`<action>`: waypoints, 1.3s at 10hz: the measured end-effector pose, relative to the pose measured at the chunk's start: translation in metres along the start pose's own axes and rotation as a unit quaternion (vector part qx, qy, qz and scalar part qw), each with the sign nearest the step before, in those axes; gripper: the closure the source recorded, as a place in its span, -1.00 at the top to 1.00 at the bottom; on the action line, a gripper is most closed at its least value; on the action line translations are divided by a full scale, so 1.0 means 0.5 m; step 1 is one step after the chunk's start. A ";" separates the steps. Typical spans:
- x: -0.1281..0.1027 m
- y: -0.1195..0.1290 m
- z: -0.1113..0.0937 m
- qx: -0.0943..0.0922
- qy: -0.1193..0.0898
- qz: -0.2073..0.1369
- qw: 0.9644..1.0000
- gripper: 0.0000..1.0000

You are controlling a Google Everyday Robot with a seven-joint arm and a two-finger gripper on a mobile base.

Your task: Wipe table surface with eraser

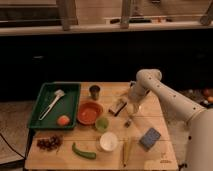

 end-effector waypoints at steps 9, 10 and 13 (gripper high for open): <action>-0.052 -0.033 0.050 -0.031 -0.027 -0.044 0.998 0.60; -0.052 -0.036 0.059 -0.037 -0.026 -0.043 0.998 0.60; -0.047 -0.036 0.082 -0.049 -0.027 -0.035 0.998 0.60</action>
